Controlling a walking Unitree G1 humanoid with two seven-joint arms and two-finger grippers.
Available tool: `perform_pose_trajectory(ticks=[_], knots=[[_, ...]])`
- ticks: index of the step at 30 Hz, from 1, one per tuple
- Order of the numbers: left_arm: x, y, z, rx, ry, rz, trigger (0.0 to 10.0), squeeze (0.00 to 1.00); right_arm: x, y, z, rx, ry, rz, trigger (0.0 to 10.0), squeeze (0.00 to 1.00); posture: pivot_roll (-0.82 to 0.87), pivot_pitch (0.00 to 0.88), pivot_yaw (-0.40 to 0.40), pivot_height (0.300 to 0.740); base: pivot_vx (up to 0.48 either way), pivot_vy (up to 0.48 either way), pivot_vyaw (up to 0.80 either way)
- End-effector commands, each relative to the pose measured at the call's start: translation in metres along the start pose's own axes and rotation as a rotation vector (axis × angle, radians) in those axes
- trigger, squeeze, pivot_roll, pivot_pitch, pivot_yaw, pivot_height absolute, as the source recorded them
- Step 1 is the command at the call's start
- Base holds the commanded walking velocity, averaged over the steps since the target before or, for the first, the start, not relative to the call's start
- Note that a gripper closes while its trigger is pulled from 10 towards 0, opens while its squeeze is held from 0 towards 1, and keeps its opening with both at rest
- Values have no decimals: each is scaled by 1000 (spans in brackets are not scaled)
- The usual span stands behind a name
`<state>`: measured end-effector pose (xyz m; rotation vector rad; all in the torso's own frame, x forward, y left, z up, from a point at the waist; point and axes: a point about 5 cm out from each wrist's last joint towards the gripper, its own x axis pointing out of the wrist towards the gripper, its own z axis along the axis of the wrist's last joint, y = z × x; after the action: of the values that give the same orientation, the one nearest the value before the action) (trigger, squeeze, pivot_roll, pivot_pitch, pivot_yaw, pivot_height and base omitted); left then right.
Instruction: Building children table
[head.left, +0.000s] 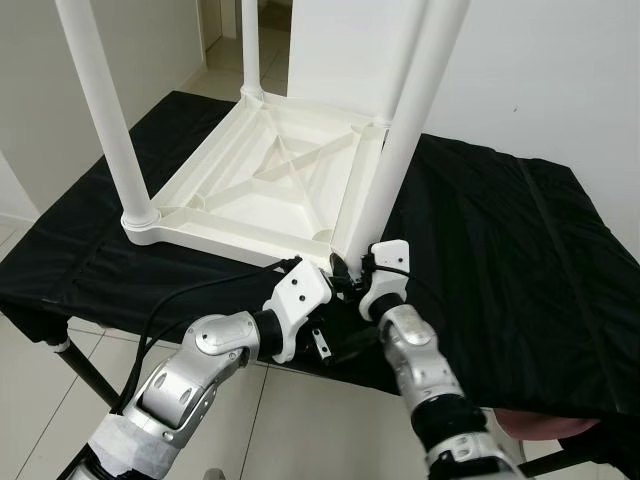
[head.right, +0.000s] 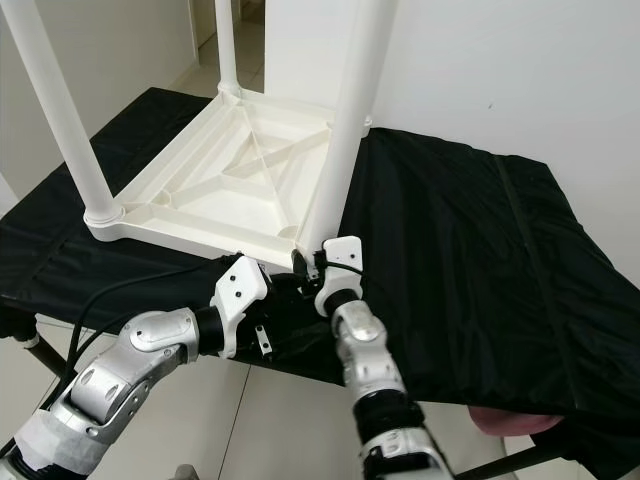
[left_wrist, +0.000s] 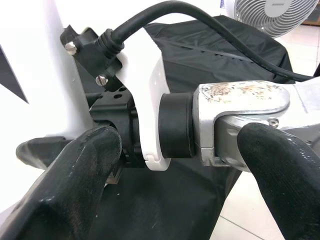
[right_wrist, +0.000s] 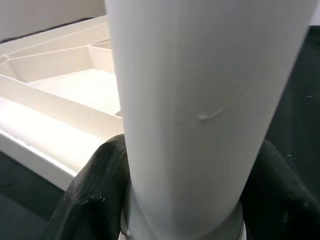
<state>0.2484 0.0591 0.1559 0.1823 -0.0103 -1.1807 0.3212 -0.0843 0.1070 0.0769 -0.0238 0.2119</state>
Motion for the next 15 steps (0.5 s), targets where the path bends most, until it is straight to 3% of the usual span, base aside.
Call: perform_pose_trajectory(ticks=[1,6,7,8,9,10,15], knots=[[1,-2,-1,6,8,-15,10000,0,-3,-4,-1,8,12,-65,0,0,-27,0,-80,740,0,0,0],[1,-2,-1,6,9,-21,10000,0,-4,-5,0,-2,10,-64,0,0,-31,0,-79,740,0,0,0],[1,-2,-1,7,10,-23,10000,0,-4,-7,1,-10,15,-73,4431,0,-32,0,-79,740,0,0,0],[1,-2,-1,7,10,-23,10000,0,-4,-7,1,-10,15,-73,4431,0,-32,0,-79,740,0,0,0],[1,-2,-1,10,10,-23,10000,0,-5,-9,1,-12,19,-80,10000,396,-32,0,-78,740,0,0,0],[2,-1,-1,11,10,-22,10000,0,-6,-9,2,-8,20,-85,10000,1000,-32,0,-78,740,0,0,0],[2,-1,-1,12,10,-21,10000,0,-6,-9,5,5,10,-77,10000,1000,-33,0,-80,740,0,0,0]])
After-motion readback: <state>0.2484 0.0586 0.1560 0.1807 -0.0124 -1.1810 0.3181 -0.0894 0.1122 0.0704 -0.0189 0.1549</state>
